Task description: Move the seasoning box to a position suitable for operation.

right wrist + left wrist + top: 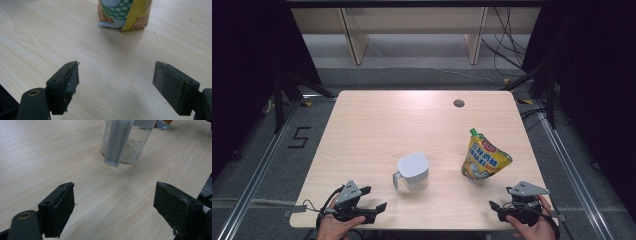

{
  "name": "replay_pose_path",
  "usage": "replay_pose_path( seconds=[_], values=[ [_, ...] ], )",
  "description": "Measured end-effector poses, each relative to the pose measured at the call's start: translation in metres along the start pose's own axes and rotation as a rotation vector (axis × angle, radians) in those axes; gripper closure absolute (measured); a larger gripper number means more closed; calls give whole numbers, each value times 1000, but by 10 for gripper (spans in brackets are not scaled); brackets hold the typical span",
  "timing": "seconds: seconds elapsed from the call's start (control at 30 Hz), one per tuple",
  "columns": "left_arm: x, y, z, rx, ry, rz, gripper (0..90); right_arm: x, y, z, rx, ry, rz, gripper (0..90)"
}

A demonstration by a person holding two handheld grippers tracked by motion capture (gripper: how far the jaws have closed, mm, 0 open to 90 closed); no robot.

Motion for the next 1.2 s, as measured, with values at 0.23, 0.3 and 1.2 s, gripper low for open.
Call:
replay_pose_path(
  seconds=[0.23, 0.3, 1.2],
  values=[
    [-2, 1, -2, 22, -17, -18, 161, 1, -1, 1, -1, 9, -10, 220],
    [-2, 1, -2, 27, 3, -11, 162, 1, -2, 2, -1, 21, -3, 220],
    [16, 1, 9, -6, -15, 93, 304, 4, 7, 5, -26, 0, 32, 241]
  ],
)
Point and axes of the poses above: each handheld gripper's, and its own axes: y roughly backward along the jaws, x roughly out of its top, z roughly to its right, the point moved 5 cm from there along -y, roughly forward along the jaws, and after that the axes turned 7 degrees about y, right-handed, at the moved point
